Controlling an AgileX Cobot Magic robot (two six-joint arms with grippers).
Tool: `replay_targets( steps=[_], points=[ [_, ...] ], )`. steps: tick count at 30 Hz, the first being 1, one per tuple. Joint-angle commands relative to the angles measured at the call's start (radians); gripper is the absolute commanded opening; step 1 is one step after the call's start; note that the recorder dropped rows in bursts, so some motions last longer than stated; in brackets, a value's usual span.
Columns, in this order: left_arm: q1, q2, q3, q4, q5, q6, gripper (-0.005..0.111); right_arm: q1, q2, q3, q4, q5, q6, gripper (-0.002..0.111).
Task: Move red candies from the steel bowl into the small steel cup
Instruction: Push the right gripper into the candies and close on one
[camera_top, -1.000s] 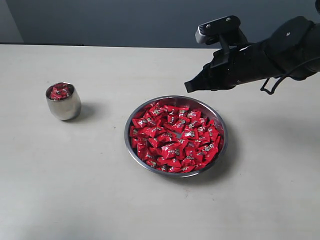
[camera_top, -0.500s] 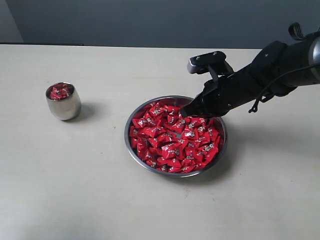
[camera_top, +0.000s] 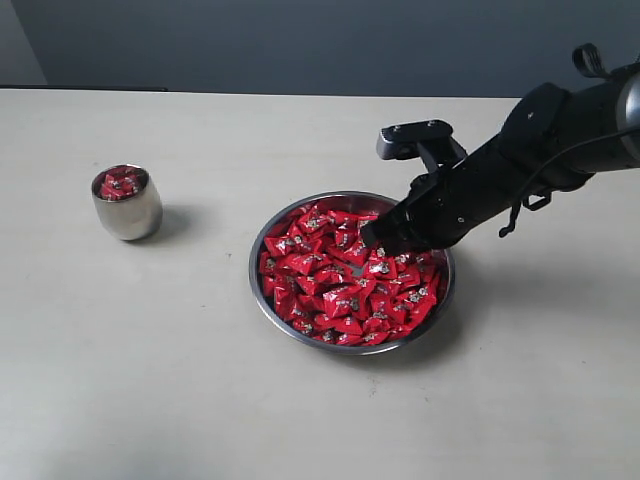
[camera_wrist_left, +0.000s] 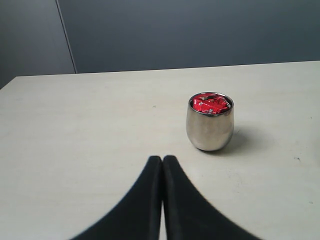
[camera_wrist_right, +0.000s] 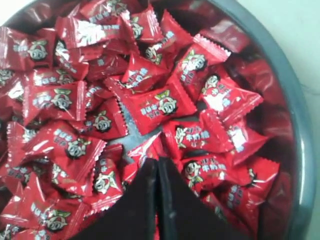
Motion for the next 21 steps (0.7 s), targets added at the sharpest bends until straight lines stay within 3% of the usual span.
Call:
replay_targets(
  steps=[1,9,16,19,21],
  points=[
    [0.001,-0.004,0.004,-0.002,-0.002,-0.002,0.000,-0.006,0.001,0.002,-0.038,0.039,0.035,-0.001],
    [0.001,-0.004,0.004,-0.002,-0.002,-0.002,0.000,-0.006,0.001,0.000,0.010,0.076,0.032,-0.001],
    [0.001,-0.004,0.004,-0.002,-0.002,-0.002,0.000,0.044,0.001,-0.054,0.144,0.141,-0.189,-0.001],
    [0.001,-0.004,0.004,-0.002,-0.002,-0.002,0.000,0.072,0.001,-0.101,0.034,0.140,-0.296,-0.001],
    [0.001,-0.004,0.004,-0.002,-0.002,-0.002,0.000,0.072,0.001,-0.148,-0.145,0.201,-0.296,-0.001]
  ],
)
